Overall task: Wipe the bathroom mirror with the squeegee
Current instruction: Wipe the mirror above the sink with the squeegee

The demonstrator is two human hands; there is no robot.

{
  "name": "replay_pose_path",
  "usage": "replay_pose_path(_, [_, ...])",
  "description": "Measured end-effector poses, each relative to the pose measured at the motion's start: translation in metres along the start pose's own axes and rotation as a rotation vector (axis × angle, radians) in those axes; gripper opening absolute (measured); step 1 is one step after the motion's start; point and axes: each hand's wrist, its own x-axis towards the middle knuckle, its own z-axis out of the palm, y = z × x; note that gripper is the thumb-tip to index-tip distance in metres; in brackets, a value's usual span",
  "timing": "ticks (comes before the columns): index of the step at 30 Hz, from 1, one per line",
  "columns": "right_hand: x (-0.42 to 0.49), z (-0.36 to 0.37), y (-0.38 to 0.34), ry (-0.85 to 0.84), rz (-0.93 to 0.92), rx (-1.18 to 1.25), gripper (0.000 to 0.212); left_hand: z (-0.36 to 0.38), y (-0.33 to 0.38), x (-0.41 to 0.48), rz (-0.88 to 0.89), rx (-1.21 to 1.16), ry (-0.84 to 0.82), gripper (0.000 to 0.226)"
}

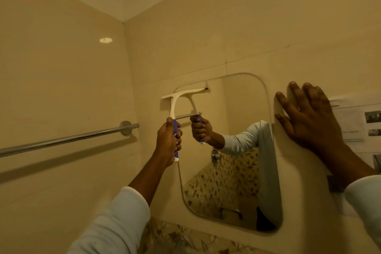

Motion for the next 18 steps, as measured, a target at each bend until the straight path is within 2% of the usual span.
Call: replay_pose_path(18, [-0.001, 0.013, 0.003, 0.08, -0.035, -0.061, 0.08, -0.063, -0.124, -0.074, -0.239, 0.007, -0.024, 0.041])
